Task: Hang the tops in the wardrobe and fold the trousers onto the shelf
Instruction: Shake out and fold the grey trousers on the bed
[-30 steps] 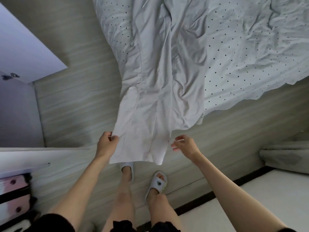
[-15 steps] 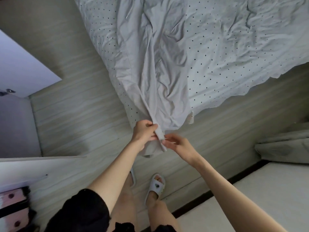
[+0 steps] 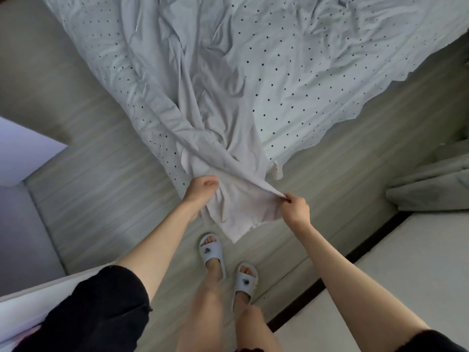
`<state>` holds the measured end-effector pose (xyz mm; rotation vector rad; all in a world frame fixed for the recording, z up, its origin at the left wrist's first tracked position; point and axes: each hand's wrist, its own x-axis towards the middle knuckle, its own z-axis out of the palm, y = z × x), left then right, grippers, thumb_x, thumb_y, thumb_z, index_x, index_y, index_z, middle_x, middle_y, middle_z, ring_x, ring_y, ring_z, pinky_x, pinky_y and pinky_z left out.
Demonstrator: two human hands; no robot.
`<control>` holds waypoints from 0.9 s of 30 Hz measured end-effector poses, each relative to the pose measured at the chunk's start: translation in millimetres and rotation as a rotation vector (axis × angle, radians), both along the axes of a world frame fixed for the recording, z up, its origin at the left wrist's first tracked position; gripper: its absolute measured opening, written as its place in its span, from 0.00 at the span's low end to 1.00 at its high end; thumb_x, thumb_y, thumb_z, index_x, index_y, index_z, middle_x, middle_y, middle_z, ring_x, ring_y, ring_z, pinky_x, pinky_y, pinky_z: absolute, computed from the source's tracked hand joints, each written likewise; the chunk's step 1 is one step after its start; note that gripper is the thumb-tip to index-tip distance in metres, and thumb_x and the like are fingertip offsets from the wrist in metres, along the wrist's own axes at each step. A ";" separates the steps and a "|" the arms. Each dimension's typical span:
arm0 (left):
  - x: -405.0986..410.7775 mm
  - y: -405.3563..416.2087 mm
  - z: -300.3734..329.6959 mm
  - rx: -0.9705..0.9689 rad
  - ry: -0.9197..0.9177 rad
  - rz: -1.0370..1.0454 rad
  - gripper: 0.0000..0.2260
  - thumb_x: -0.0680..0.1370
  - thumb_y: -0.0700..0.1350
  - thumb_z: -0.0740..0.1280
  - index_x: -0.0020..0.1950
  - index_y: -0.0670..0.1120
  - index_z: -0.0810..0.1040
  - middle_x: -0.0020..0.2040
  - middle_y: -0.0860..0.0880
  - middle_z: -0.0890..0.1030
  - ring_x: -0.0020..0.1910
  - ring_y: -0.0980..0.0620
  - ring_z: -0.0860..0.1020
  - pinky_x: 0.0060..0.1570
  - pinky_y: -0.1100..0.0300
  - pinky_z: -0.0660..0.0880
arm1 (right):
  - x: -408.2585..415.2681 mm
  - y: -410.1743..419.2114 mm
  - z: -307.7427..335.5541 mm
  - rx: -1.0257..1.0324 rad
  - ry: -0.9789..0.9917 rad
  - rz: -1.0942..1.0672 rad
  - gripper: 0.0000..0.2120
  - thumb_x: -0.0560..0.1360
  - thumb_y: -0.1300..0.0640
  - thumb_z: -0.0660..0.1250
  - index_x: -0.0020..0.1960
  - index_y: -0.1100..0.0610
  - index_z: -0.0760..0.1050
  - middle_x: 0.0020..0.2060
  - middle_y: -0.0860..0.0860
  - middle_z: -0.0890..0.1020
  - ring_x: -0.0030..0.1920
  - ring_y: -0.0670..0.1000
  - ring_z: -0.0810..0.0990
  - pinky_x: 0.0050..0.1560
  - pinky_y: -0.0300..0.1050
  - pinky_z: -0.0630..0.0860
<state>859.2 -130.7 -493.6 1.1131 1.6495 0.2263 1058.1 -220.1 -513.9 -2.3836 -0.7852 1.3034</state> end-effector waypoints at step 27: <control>-59.1 299.4 4.0 0.152 -0.201 0.667 0.08 0.75 0.36 0.64 0.38 0.47 0.73 0.35 0.49 0.74 0.36 0.54 0.73 0.37 0.63 0.70 | -78.5 312.8 24.5 0.636 -0.454 0.634 0.08 0.75 0.62 0.64 0.51 0.58 0.80 0.44 0.52 0.83 0.47 0.56 0.81 0.53 0.53 0.66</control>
